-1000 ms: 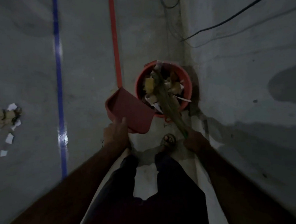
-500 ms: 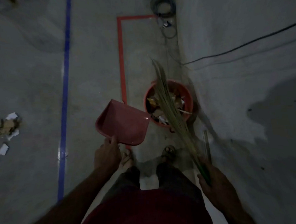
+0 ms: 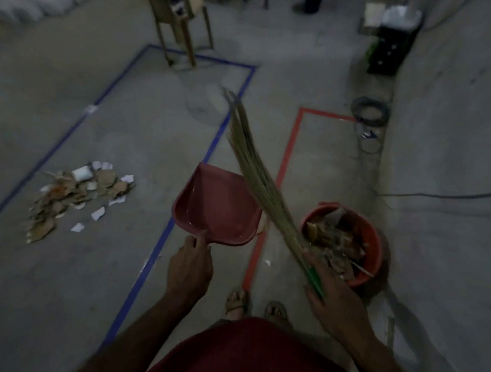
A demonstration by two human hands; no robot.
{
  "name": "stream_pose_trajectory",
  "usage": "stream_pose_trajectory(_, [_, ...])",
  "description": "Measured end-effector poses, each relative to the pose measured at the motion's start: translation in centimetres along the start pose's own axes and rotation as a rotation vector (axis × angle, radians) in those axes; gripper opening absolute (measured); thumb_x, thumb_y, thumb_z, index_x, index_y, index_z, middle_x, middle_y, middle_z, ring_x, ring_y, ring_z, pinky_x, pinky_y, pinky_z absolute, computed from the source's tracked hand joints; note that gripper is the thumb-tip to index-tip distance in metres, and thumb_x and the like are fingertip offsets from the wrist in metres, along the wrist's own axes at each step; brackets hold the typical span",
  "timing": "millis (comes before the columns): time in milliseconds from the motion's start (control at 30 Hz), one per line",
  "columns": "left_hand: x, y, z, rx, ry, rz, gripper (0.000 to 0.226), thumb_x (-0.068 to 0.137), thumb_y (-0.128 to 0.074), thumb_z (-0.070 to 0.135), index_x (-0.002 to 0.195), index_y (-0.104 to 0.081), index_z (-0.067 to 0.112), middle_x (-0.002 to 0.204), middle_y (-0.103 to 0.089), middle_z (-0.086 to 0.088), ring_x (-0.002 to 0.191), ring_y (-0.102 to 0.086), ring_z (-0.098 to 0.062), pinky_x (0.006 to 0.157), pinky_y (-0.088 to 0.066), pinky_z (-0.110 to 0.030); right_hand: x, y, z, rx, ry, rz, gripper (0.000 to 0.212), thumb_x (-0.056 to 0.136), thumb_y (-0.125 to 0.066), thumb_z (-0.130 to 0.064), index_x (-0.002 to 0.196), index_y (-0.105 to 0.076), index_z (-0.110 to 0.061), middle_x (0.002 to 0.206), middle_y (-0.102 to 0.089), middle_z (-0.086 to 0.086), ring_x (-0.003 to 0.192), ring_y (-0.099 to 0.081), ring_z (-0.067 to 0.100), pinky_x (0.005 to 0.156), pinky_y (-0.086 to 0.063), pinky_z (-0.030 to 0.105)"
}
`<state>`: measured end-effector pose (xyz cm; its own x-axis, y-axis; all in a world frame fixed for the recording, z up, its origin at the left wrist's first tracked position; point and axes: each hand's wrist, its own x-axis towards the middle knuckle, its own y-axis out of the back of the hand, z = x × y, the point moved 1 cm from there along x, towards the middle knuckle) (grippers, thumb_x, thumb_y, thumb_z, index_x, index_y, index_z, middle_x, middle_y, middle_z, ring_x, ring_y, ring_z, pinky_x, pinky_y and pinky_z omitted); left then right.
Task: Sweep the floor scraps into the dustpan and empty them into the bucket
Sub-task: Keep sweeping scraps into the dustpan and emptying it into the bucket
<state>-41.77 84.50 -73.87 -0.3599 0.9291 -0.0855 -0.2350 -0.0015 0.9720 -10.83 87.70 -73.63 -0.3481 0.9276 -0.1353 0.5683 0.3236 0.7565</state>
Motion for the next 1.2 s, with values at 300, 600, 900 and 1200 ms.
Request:
stream_pose_trajectory(300, [-4.9, 3.8, -2.7, 0.049, 0.29, 0.146, 0.027, 0.097, -0.058, 0.021, 0.123, -0.057, 0.017, 0.095, -0.059, -0.007, 0.063, -0.05, -0.021, 0.055, -0.027, -0.029, 6.5, -1.3, -6.0, 0.033, 0.274, -0.17, 0.066, 0.099, -0.05, -0.042, 0.153, -0.012, -0.052, 0.114, -0.057, -0.005, 0.089, -0.061, 0.017, 0.067, -0.055, 0.037])
stream_pose_trajectory(600, [-8.8, 5.7, -8.5, 0.064, 0.533, 0.236, 0.029, 0.096, -0.058, 0.016, 0.125, -0.053, 0.015, 0.086, -0.057, -0.008, 0.053, -0.038, -0.014, 0.049, -0.029, -0.028, 8.3, -5.9, -13.4, -0.036, 0.459, -0.298, 0.067, 0.098, -0.054, -0.038, 0.156, -0.022, -0.036, 0.108, -0.06, 0.001, 0.086, -0.059, 0.019, 0.065, -0.052, 0.037])
stream_pose_trajectory(900, [-10.2, 6.4, -16.6, 0.05, 0.658, 0.292, 0.027, 0.096, -0.061, 0.018, 0.121, -0.055, 0.012, 0.083, -0.056, -0.009, 0.053, -0.037, -0.015, 0.049, -0.03, -0.029, 9.1, -12.1, -20.7, -0.106, 0.574, -0.375, 0.068, 0.098, -0.051, -0.041, 0.157, -0.019, -0.036, 0.11, -0.058, 0.0, 0.086, -0.06, 0.018, 0.067, -0.055, 0.038])
stream_pose_trajectory(1200, [-9.3, 6.0, -31.9, -0.014, 0.685, 0.268, 0.031, 0.094, -0.061, 0.02, 0.123, -0.057, 0.012, 0.087, -0.057, -0.01, 0.057, -0.053, -0.025, 0.05, -0.032, -0.029, 10.7, -21.6, -31.5, -0.224, 0.655, -0.413, 0.07, 0.098, -0.051, -0.042, 0.156, -0.011, -0.045, 0.102, -0.055, -0.005, 0.077, -0.057, 0.011, 0.063, -0.051, 0.028])
